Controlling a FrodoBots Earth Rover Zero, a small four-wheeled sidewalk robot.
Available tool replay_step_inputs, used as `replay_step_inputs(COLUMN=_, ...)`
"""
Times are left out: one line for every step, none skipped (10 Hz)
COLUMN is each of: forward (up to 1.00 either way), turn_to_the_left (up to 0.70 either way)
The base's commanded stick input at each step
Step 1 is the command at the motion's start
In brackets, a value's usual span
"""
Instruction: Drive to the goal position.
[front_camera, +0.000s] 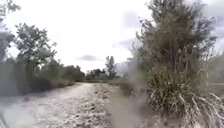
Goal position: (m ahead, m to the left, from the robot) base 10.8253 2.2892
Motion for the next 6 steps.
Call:
replay_step_inputs(forward=0.69, turn_to_the_left=0.01)
replay_step_inputs(forward=0.69, turn_to_the_left=0.03)
replay_step_inputs(forward=0.69, turn_to_the_left=0.14)
replay_step_inputs(forward=0.69, turn_to_the_left=0.14)
replay_step_inputs(forward=0.69, turn_to_the_left=0.11)
replay_step_inputs(forward=0.69, turn_to_the_left=0.01)
